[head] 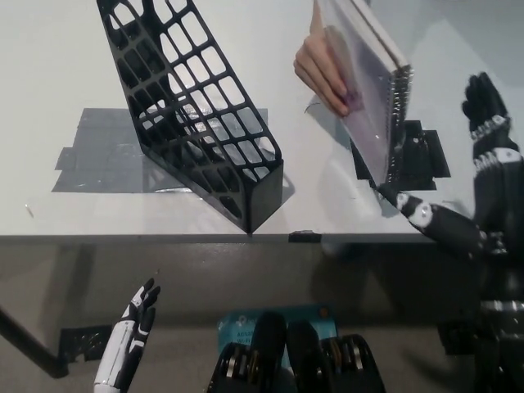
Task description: A person hands a notebook to the robot and the robot grabs it with its right hand and places it in the magazine stand kept in the centre of the desk infront of it.
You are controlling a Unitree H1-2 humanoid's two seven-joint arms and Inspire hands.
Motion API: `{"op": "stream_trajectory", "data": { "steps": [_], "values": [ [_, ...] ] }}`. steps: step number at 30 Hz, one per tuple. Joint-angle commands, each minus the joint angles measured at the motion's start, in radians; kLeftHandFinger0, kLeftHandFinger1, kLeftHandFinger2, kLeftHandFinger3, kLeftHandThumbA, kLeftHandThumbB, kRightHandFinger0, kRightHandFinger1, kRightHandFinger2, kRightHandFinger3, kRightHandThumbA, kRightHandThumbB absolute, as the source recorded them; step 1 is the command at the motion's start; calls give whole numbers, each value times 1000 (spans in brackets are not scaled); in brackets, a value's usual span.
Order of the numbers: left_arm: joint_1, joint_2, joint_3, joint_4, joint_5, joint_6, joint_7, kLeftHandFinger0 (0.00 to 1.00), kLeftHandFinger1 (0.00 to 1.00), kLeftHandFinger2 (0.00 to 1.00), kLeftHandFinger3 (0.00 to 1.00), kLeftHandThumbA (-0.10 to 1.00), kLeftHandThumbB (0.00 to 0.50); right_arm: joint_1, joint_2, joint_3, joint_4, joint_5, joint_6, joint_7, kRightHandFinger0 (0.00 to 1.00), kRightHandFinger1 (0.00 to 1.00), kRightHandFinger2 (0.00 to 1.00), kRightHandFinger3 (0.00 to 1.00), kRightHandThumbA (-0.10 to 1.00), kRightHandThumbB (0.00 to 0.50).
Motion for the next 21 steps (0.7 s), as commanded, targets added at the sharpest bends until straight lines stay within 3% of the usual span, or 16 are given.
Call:
{"op": "stream_trajectory", "data": {
  "steps": [1, 8, 9, 21],
  "values": [
    [-17, 19, 1, -17, 5, -38, 24, 1000, 1000, 1000, 1000, 1000, 500, -80, 20, 6, 79, -19, 7, -10, 1000, 1000, 1000, 1000, 922, 210],
    [-30, 21, 0, -11, -2, -38, 25, 1000, 1000, 1000, 1000, 1000, 500, -153, 33, 38, 191, -69, -29, -17, 1000, 1000, 1000, 1000, 986, 245],
    [-27, 20, 0, -15, 3, -38, 25, 1000, 1000, 1000, 1000, 1000, 500, -176, 37, 39, 217, -85, -18, -28, 1000, 1000, 1000, 1000, 1000, 280],
    [-36, 32, -16, -18, 7, -38, 24, 1000, 1000, 1000, 1000, 1000, 500, -357, 16, 19, 443, -104, -14, -57, 1000, 1000, 1000, 1000, 1000, 267]
  ]
}}
